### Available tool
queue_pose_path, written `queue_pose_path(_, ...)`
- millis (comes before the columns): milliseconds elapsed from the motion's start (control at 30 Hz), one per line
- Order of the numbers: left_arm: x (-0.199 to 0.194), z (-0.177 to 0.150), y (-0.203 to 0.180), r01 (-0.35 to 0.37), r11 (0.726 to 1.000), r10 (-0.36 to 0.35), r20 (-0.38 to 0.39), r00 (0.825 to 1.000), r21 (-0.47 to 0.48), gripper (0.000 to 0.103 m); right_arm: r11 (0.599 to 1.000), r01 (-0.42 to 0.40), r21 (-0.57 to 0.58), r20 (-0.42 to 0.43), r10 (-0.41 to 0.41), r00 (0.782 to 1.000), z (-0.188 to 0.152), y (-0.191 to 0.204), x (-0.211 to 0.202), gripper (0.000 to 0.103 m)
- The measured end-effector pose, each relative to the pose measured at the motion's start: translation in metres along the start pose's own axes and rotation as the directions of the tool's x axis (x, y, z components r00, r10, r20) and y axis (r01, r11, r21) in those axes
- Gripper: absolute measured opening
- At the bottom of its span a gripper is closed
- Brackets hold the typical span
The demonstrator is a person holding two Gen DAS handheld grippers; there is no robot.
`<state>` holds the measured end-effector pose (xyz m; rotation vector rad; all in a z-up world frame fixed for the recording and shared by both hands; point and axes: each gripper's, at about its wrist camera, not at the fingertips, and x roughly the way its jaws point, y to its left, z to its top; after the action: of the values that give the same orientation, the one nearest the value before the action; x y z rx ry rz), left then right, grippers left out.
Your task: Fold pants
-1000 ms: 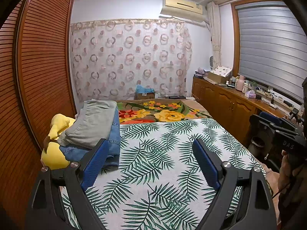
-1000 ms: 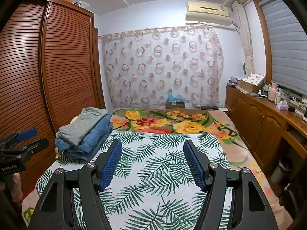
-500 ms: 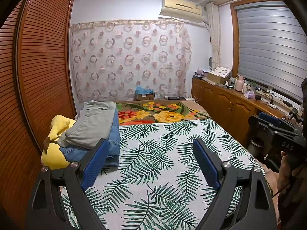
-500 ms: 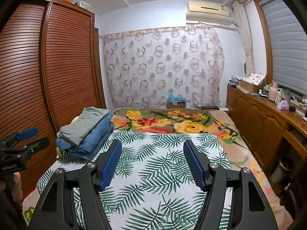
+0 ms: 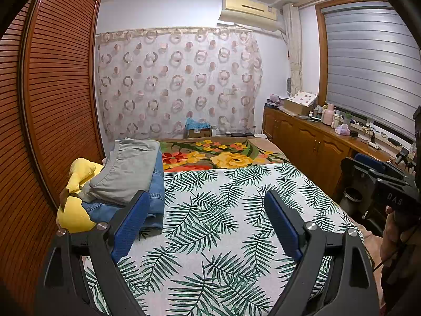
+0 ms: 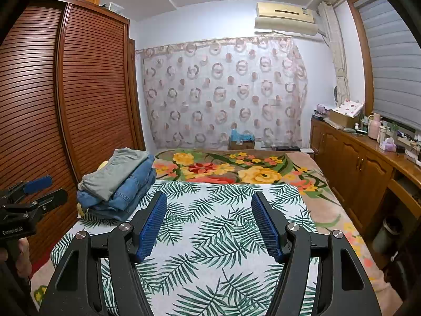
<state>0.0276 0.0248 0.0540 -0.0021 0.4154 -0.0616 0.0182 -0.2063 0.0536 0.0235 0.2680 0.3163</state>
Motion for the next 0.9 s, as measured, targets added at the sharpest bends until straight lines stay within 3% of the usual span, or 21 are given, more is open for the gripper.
queue_pose_path(900, -0.0004, -0.0010, -0.0019, 0.001, 1.000, -0.001, 0.001, 1.000, -0.002, 0.089, 1.000, -0.002, -0.001, -0.001, 0.002, 1.000, -0.0014, 0.0005, 0.0009, 0.069)
